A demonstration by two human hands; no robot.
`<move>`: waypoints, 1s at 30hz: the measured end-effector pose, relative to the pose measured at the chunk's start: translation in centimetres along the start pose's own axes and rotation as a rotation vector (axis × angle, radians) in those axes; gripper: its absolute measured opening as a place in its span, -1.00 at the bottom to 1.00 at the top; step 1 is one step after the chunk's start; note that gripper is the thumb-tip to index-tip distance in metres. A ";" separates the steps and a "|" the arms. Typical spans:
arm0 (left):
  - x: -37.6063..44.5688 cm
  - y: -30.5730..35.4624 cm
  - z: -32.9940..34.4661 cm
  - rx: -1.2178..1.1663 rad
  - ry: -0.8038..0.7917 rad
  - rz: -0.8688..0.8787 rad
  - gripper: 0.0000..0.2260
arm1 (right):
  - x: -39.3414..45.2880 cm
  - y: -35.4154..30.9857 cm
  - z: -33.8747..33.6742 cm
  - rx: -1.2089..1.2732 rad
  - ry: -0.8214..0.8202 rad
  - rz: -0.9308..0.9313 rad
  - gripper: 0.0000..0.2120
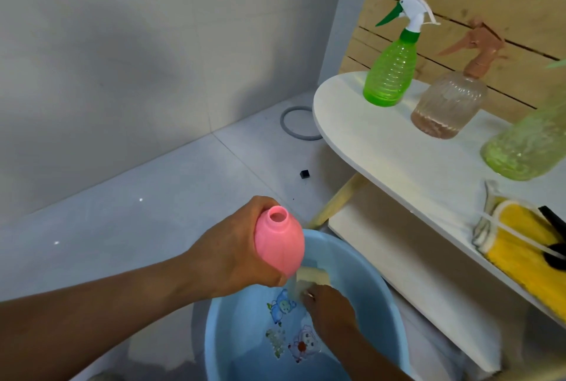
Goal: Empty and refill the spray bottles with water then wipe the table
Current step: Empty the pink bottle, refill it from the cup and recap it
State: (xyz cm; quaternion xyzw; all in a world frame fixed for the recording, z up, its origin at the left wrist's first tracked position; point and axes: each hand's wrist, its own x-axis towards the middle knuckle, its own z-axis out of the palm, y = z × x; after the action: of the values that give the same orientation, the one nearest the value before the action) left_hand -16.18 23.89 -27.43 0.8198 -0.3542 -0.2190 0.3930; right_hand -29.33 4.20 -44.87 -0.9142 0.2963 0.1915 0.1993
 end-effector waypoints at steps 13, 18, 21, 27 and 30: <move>-0.6 -0.7 0.1 -0.028 -0.012 -0.036 -0.17 | -3.6 -1.1 -5.8 0.991 0.132 0.151 -0.69; -2.0 -0.5 0.1 -0.059 0.003 -0.048 -0.17 | -6.6 -1.8 -10.3 1.095 0.272 0.059 -0.66; -2.9 -0.2 0.1 -0.084 0.002 -0.061 -0.19 | -8.9 -2.2 -12.9 1.121 0.322 0.011 -0.65; -4.1 0.3 0.2 -0.061 -0.033 -0.079 -0.19 | -12.6 -3.0 -17.3 1.082 0.435 -0.063 -0.67; -4.5 0.9 0.3 -0.037 -0.040 -0.078 -0.15 | -14.0 -3.3 -19.2 1.064 0.488 -0.131 -0.67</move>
State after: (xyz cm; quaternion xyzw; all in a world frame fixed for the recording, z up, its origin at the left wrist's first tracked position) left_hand -19.66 26.70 -26.52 0.8212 -0.3256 -0.2568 0.3921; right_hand -33.33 3.99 -21.21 -0.7228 0.3318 -0.2122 0.5679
